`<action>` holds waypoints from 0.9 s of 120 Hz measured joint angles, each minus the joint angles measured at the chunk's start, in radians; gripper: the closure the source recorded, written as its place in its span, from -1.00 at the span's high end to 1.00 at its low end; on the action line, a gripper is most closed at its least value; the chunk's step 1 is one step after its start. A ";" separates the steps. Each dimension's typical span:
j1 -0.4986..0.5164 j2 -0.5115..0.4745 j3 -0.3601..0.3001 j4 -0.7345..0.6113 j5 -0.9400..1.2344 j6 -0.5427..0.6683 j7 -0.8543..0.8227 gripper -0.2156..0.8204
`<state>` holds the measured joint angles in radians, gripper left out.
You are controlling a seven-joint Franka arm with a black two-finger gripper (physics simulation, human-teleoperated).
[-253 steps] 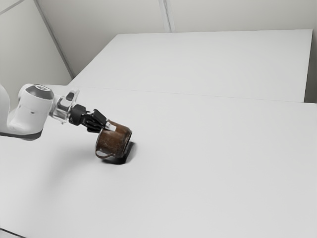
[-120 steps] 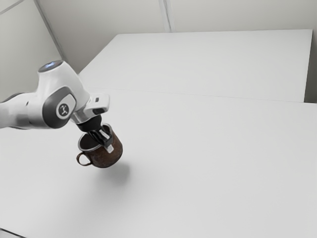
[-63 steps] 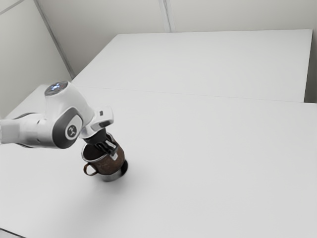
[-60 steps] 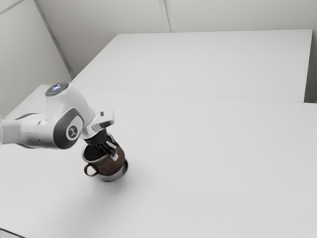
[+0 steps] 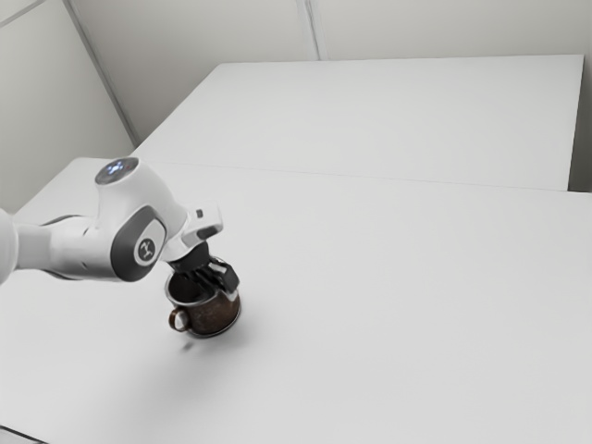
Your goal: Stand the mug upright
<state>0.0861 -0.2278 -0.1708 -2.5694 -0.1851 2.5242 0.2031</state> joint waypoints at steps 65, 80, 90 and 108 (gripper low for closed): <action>-0.013 0.109 -0.002 0.571 0.104 -0.587 -0.129 0.54; -0.013 0.148 -0.003 0.690 0.121 -0.708 -0.160 0.56; -0.012 0.157 -0.004 0.738 0.126 -0.768 -0.177 0.57; -0.014 0.179 -0.004 0.840 0.143 -0.845 -0.203 0.58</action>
<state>0.0719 -0.0488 -0.1749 -1.7293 -0.0423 1.6795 0.0003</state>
